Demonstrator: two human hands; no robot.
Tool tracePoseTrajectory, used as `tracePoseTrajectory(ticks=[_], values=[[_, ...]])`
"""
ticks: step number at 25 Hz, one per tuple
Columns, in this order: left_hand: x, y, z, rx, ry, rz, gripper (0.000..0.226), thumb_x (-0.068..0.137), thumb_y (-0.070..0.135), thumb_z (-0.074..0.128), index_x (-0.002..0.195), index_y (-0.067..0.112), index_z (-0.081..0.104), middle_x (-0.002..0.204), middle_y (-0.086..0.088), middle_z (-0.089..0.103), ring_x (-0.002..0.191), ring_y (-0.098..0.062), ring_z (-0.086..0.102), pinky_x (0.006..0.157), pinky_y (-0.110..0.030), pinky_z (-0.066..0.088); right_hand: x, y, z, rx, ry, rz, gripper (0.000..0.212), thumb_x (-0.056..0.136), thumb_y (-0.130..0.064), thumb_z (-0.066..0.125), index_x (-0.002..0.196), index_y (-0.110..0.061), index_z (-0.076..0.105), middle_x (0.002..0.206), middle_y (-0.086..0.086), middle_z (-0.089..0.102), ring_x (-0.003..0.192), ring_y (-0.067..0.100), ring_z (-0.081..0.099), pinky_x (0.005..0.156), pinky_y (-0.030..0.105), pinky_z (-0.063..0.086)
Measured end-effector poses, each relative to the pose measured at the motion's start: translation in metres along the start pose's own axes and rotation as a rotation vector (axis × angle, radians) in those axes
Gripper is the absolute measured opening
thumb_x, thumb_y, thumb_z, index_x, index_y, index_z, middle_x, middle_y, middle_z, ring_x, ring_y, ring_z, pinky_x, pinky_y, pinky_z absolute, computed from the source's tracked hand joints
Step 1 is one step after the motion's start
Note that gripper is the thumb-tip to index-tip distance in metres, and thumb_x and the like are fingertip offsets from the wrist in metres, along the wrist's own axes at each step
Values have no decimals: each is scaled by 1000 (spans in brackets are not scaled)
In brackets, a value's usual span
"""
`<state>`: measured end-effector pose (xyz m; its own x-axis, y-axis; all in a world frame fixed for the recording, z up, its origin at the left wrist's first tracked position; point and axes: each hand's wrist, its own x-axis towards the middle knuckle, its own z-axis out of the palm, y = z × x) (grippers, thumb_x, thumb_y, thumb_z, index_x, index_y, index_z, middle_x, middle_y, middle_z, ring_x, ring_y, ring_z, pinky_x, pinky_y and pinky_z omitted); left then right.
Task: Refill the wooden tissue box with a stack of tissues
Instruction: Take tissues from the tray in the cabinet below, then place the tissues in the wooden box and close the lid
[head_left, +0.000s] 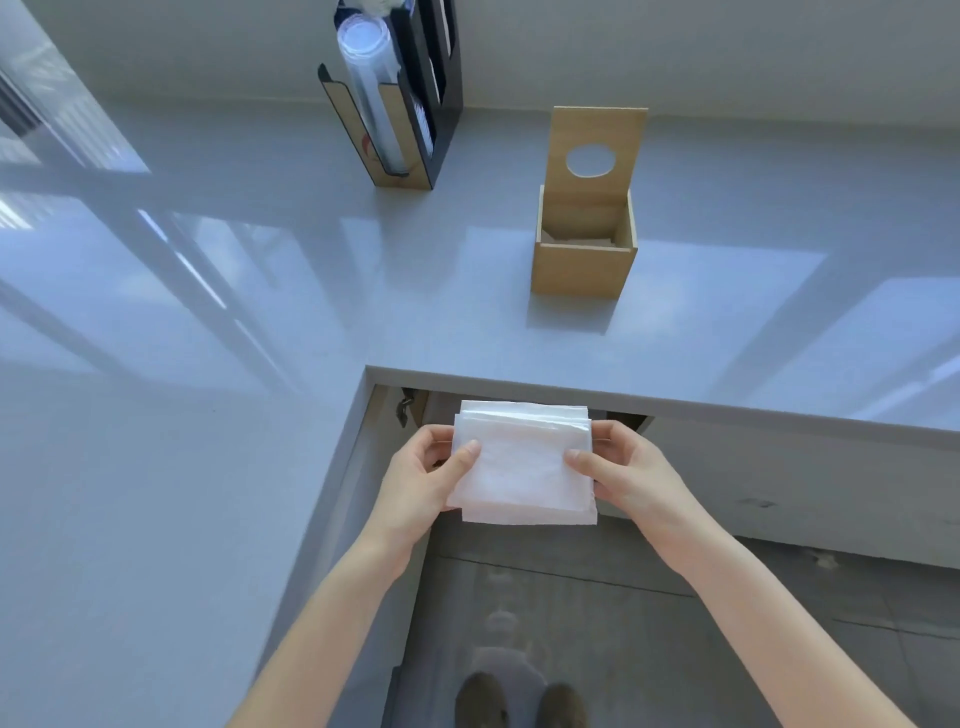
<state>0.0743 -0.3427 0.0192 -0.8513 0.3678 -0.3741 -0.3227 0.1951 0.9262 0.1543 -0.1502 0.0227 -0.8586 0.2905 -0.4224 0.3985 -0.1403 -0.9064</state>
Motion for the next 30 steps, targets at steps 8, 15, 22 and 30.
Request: tracePoseTrajectory(ticks=[8,15,22,30], values=[[15,35,-6,115,-38,20,19,85,25,62,100,15,59,106,-5,66,99,-22,64,76,-33,57,2,-26,-3,-102,77,-39,16,85,-15,63,100,-21,65,92,-4,73,80,7,69,69,14,57],[58,54,19,189,-25,40,19,85,28,61,101,17,58,106,-4,66,99,-21,63,81,-36,56,44,-46,-30,-93,100,-31,22,85,-14,64,107,-19,65,93,0,72,88,17,69,76,24,58],[120,97,56,167,-20,43,23,89,26,56,109,14,57,101,5,61,89,-10,61,63,-19,54,110,-92,-76,-140,79,-53,23,88,-15,60,110,-19,62,94,5,70,95,23,64,86,30,53],[173,132,81,111,14,77,14,89,20,57,102,13,59,93,7,60,79,-5,60,51,-11,52,165,-136,-112,-149,32,-74,17,89,-11,56,105,-17,58,90,4,67,80,18,64,61,14,56]])
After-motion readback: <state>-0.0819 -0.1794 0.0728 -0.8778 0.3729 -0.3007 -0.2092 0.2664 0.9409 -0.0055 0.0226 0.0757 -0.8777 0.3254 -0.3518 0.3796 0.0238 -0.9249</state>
